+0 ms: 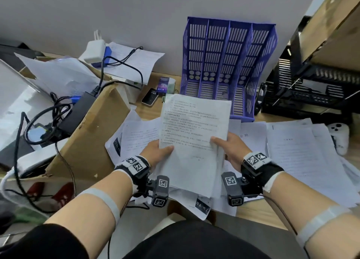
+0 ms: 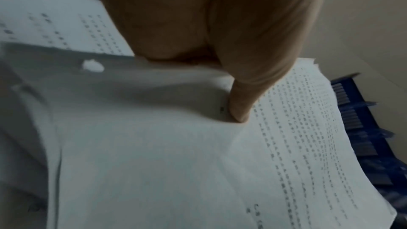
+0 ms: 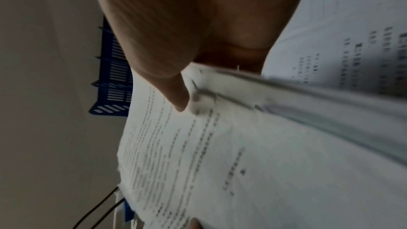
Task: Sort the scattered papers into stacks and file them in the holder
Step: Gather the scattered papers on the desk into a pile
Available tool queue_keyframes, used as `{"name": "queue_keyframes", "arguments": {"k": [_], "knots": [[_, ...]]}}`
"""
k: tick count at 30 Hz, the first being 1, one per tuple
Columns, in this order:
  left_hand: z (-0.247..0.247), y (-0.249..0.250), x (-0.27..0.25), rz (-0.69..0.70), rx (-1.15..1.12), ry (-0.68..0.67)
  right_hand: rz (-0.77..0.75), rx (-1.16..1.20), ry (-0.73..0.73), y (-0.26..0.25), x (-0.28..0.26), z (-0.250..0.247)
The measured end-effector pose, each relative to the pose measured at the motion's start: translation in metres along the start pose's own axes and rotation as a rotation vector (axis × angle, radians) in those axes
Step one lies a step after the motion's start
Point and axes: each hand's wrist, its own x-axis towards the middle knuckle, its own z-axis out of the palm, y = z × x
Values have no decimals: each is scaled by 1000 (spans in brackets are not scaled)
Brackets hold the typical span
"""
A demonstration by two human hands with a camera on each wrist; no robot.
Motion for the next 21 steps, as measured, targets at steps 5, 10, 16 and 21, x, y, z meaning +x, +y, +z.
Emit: {"name": "queue_keyframes", "arguments": {"k": [5,10,16,21], "knots": [[-38,-21,1,-77,284,233,173,-278,-76,27,7,4],[-82,-42,1,-398,613,353,404,-821,323,59,20,-28],[-70,-52,-2,-468,505,571,507,-991,364,75,21,-43],[-48,-37,3,-309,635,622,517,-821,239,78,22,-45]]}}
